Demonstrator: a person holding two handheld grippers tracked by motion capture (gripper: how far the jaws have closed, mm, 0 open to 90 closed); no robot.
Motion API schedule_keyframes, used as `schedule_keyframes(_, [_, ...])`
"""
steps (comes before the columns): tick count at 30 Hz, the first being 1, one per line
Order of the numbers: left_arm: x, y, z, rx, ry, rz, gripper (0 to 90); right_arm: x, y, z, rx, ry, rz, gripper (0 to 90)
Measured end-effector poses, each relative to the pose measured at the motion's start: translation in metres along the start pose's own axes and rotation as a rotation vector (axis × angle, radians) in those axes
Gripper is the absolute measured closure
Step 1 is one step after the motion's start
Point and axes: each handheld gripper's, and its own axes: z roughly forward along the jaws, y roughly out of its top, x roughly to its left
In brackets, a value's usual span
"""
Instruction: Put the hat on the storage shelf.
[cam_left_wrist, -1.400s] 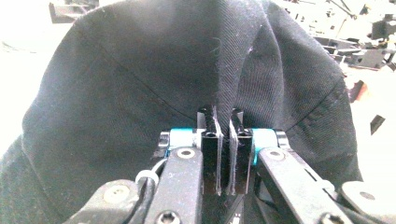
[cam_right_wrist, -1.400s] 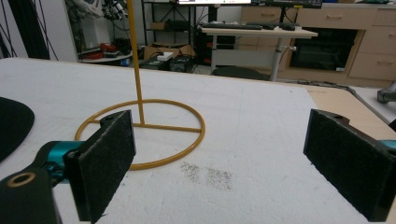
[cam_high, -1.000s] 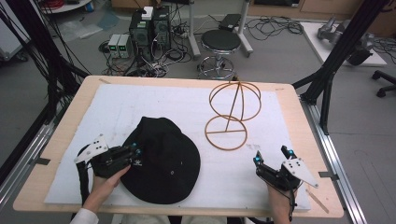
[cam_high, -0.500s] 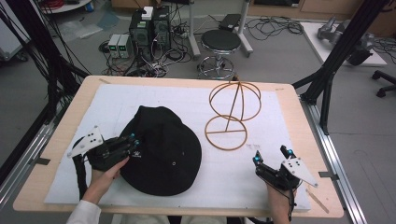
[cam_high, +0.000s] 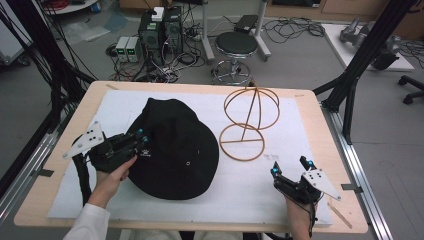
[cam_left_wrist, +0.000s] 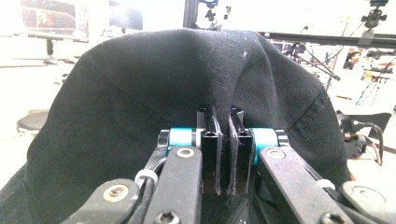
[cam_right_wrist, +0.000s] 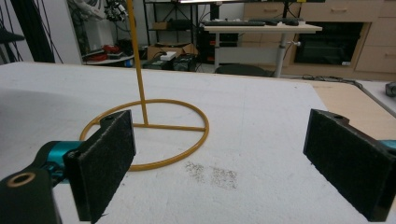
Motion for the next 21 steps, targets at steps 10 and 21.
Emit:
schedule_keyframes(10, [0.0, 0.02, 0.012, -0.086, -0.02, 0.001, 85.8, 0.001, 0.0, -0.001, -0.002, 0.007, 0.009, 8.4])
schedule_keyframes(21, [0.004, 0.033, 0.029, -0.16, -0.031, -0.025, 85.8, 0.0, 0.0, 0.001, -0.009, 0.005, 0.015, 8.4])
